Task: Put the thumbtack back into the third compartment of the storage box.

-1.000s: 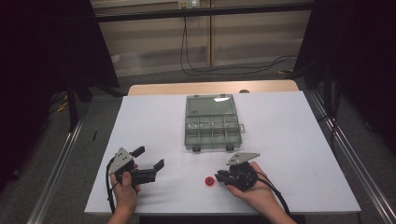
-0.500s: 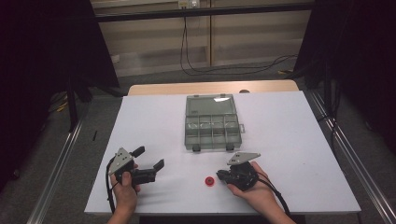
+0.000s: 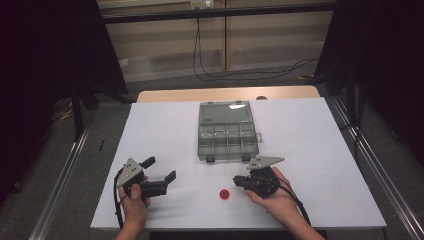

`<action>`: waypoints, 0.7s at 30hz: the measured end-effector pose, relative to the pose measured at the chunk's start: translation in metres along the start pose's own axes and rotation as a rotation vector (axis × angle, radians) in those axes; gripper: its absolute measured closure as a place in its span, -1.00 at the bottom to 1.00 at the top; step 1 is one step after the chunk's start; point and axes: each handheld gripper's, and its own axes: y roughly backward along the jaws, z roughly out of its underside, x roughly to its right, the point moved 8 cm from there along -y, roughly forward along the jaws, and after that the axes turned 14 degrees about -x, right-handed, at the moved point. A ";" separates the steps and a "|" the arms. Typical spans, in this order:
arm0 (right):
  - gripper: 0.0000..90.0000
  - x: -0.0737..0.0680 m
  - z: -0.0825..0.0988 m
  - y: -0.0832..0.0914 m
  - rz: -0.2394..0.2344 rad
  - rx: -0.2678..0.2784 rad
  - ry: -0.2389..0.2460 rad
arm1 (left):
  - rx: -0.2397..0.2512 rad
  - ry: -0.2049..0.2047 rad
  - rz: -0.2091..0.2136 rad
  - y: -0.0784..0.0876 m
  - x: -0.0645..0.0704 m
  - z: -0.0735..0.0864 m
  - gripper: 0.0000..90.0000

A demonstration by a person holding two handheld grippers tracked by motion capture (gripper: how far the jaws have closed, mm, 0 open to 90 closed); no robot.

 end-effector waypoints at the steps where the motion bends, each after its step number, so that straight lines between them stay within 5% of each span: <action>1: 0.92 0.001 -0.001 0.001 -0.003 0.001 -0.001 | 0.000 -0.001 0.000 0.000 0.000 0.000 -0.91; 21: 0.92 0.011 -0.026 0.008 -0.002 0.017 0.003 | 0.006 0.010 0.003 0.000 0.000 0.000 -0.91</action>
